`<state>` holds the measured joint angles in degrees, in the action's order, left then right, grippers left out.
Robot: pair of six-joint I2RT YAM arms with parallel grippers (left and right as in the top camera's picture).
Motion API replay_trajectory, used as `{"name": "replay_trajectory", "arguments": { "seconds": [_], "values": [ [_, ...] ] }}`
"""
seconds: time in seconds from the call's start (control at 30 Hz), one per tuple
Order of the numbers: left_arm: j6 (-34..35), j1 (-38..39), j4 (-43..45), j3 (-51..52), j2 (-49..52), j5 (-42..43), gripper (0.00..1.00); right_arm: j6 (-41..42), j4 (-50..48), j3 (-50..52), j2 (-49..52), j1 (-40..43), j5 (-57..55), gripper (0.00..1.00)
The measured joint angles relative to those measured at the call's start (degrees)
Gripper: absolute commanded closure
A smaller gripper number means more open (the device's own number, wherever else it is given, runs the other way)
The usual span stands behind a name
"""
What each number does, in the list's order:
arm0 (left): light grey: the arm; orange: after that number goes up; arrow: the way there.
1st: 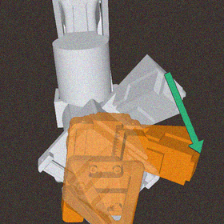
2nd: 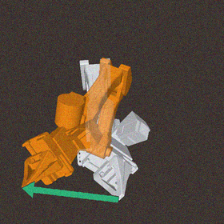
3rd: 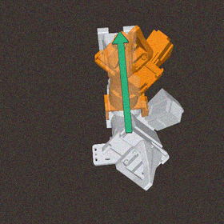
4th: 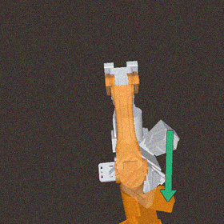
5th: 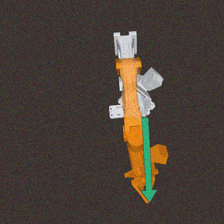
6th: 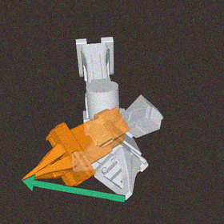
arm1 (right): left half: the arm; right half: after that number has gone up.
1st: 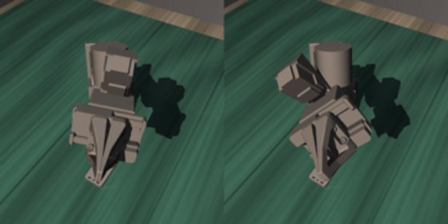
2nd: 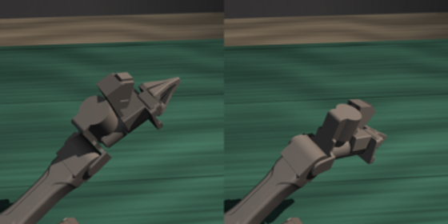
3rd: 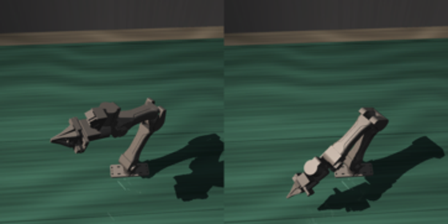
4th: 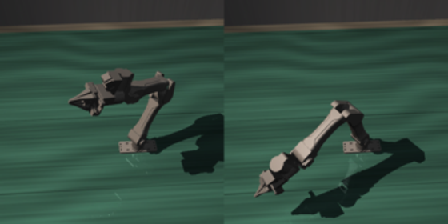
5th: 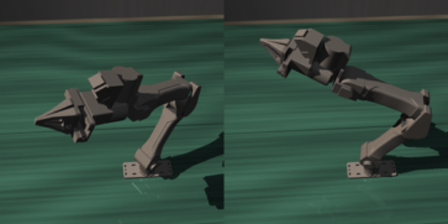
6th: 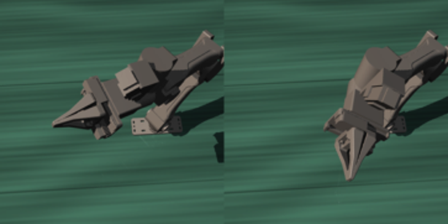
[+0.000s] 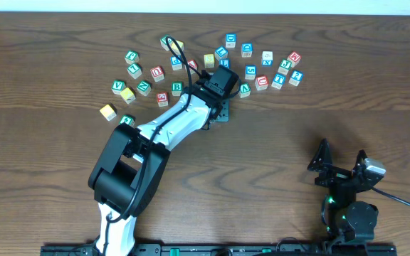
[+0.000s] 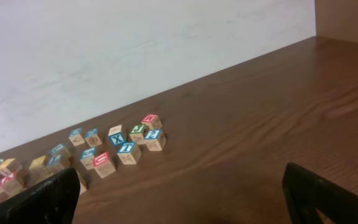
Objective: Spell out ROBOT
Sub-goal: 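Carry the yellow O block and set it right of the R block, then open the left gripper and lift it back toward the blocks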
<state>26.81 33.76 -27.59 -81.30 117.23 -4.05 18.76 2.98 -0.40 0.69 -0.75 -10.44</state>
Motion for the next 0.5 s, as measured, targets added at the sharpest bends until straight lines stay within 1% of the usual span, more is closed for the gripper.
{"name": "replay_trajectory", "arguments": {
  "seconds": [0.17, 0.33, 0.5],
  "values": [
    [-0.7, 0.0, 0.1, -0.4, 0.0, 0.0, 0.6, 0.0, 0.0, 0.0, 0.0, 0.0, 0.0, 0.01],
    [-3.6, -0.2, -3.9, -4.6, -0.6, 0.0, 0.6, 0.0, 0.0, 0.0, 0.0, 0.0, 0.0, 0.01],
    [-5.0, -1.2, -8.4, -8.5, -4.9, -0.3, 0.6, 0.0, 0.0, 0.0, 0.0, 0.0, 0.0, 0.01]
  ]
}}
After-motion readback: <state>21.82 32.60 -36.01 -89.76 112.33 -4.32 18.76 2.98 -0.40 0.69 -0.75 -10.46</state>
